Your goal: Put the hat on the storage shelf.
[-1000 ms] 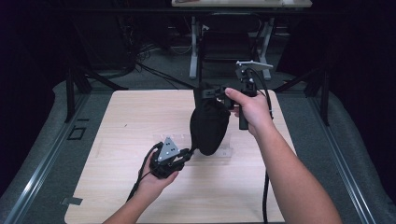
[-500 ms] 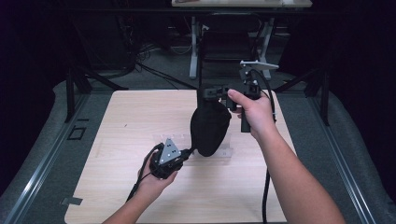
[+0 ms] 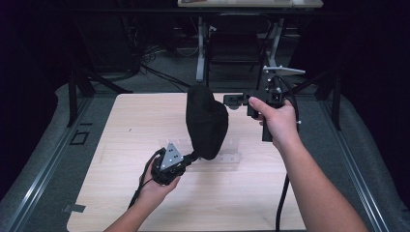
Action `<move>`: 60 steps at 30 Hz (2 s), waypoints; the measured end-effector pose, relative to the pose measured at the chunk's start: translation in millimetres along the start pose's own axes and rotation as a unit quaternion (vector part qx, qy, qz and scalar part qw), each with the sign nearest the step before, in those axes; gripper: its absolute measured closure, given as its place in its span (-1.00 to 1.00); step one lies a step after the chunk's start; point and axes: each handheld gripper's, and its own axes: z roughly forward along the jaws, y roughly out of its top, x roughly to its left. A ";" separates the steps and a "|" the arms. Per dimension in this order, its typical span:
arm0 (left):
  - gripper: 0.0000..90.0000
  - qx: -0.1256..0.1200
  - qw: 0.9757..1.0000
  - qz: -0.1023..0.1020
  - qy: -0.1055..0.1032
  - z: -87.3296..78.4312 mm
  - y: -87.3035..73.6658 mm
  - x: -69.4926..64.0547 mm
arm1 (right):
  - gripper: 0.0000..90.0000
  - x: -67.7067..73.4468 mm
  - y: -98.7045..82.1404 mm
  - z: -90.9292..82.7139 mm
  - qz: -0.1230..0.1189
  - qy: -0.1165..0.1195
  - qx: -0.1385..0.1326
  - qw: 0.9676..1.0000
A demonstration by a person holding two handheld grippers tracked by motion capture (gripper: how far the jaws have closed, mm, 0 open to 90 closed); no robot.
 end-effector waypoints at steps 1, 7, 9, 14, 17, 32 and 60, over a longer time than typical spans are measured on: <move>0.90 -0.001 1.000 -0.002 0.001 -0.6 -1.6 1.4 | 0.68 -0.2 -0.7 -0.4 0.000 -0.004 -0.001 1.000; 0.90 0.005 1.000 -0.009 0.003 -1.0 -7.7 4.6 | 0.67 -1.8 -4.1 -3.1 -0.010 -0.021 -0.001 1.000; 0.90 0.014 1.000 -0.013 0.001 0.0 -12.4 5.8 | 0.67 -2.4 -5.9 -5.4 -0.014 -0.038 -0.003 0.999; 0.89 0.026 0.999 -0.027 0.003 4.2 -22.2 9.3 | 0.66 -4.8 -8.1 -8.7 -0.018 -0.051 -0.004 0.999; 0.88 0.031 0.999 -0.038 0.005 6.1 -32.9 15.3 | 0.66 -6.7 -10.8 -12.0 -0.021 -0.059 -0.008 0.998; 0.60 0.031 0.998 -0.048 0.003 -3.6 -39.0 18.1 | 0.60 -13.3 -25.9 -18.6 -0.059 -0.125 -0.006 0.990; 0.00 0.024 0.987 -0.151 0.055 -53.8 -86.2 51.7 | 0.24 -56.2 -114.8 -13.8 -0.175 -0.255 0.005 0.951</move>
